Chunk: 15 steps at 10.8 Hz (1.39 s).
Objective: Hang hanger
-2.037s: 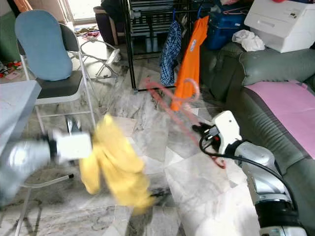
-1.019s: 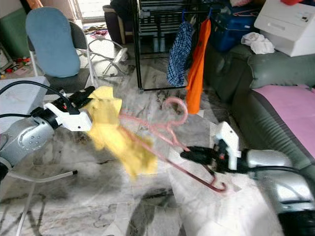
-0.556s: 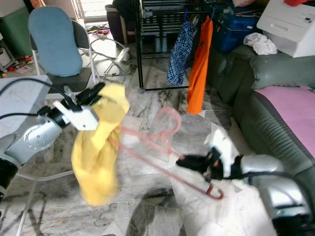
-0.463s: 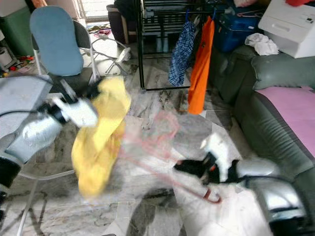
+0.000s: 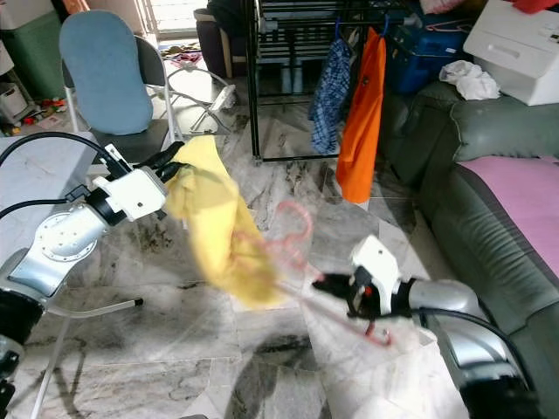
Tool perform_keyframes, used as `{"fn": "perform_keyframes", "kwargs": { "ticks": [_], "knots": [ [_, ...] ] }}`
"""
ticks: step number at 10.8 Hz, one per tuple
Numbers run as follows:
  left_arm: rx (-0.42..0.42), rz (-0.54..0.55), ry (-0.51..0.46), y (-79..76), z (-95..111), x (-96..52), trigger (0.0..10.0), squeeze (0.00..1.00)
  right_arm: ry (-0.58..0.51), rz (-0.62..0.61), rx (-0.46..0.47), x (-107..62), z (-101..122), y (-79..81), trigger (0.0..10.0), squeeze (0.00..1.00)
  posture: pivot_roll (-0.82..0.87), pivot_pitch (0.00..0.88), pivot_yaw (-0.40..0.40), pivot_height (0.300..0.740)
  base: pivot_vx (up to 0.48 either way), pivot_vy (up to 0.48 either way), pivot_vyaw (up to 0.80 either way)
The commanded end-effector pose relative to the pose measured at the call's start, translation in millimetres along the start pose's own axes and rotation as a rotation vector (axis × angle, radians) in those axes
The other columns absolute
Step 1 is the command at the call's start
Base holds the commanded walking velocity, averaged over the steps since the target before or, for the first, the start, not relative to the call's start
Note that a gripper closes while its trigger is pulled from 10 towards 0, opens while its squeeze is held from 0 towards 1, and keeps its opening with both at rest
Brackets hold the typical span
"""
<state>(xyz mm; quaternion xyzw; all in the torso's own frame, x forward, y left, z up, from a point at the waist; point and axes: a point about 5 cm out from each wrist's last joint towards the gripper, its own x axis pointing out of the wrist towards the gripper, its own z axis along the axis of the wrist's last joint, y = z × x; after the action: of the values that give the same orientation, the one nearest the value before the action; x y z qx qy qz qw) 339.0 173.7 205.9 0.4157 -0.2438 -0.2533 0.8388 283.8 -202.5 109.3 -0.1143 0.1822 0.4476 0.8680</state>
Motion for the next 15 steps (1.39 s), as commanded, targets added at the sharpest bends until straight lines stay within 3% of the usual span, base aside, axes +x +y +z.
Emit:
{"fn": "perform_keyframes", "kwargs": {
  "ticks": [1, 3, 5, 6, 8, 10, 11, 12, 13, 14, 15],
  "knots": [
    [-0.001, 0.05, -0.031, 12.8, 7.6, 0.2, 10.0, 0.0, -0.009, -0.089, -0.017, -2.9, 3.0, -11.5, 10.0, 0.0, -0.05, 0.021, 0.031, 0.74, 0.0, 0.0, 0.0],
    [-0.031, 0.057, -0.048, 13.1, 14.7, -0.3, 10.0, 0.0, 0.0, -0.18, -0.002, 0.6, -1.5, -21.4, 10.0, 0.0, -0.05, 0.021, 0.029, 0.74, 0.0, 0.0, 0.0],
    [-0.073, 0.051, -0.097, 4.8, 31.7, 2.3, 10.0, 0.0, -0.027, -0.311, 0.113, 10.2, -5.3, -32.0, 10.0, 0.0, -0.04, 0.023, 0.02, 0.74, 0.0, 0.0, 0.0],
    [-0.067, 0.034, -0.085, -0.2, 32.5, 1.0, 10.0, 0.0, -0.047, -0.312, 0.146, 14.4, -4.5, -31.4, 10.0, 0.0, -0.04, 0.026, 0.02, 0.74, 0.0, 0.0, 0.0],
    [-0.066, 0.023, -0.021, -6.4, 25.5, -4.9, 10.0, 0.0, -0.056, -0.204, 0.132, 18.2, -4.3, -21.7, 10.0, 0.0, -0.04, 0.03, 0.017, 0.74, 0.0, 0.0, 0.0],
    [-0.06, 0.03, 0.013, -3.9, 24.0, -3.7, 10.0, 0.0, 0.019, -0.147, 0.11, 8.7, -16.3, -18.6, 10.0, 0.0, -0.05, 0.03, 0.017, 0.74, 0.0, 0.0, 0.0],
    [-0.057, 0.009, 0.045, -6.6, 20.4, -4.2, 10.0, 0.0, 0.082, -0.139, 0.104, 4.0, -23.9, -19.0, 10.0, 0.0, -0.05, 0.03, 0.017, 0.74, 0.0, 0.0, 0.0],
    [-0.062, -0.041, 0.085, -16.5, 14.6, -6.9, 10.0, 0.0, 0.218, -0.164, 0.027, -6.4, -36.6, -23.8, 10.0, 0.0, -0.05, 0.031, 0.021, 0.74, 0.0, 0.0, 0.0],
    [-0.085, -0.043, 0.1, -23.6, 12.6, -8.6, 10.0, 0.0, 0.224, -0.258, 0.008, -8.9, -32.2, -35.0, 10.0, 0.0, -0.05, 0.03, 0.025, 0.74, 0.0, 0.0, 0.0],
    [-0.151, -0.04, 0.162, -40.4, 3.1, -15.2, 10.0, 0.0, 0.136, -0.31, -0.015, -1.5, -12.2, -39.9, 10.0, 0.0, -0.06, 0.028, 0.029, 0.74, 0.0, 0.0, 0.0],
    [-0.195, -0.022, 0.185, -51.4, 0.6, -19.5, 10.0, 0.0, 0.117, -0.315, -0.028, 4.1, -6.1, -39.0, 10.0, 0.0, -0.06, 0.025, 0.028, 0.74, 0.0, 0.0, 0.0]
  ]
}}
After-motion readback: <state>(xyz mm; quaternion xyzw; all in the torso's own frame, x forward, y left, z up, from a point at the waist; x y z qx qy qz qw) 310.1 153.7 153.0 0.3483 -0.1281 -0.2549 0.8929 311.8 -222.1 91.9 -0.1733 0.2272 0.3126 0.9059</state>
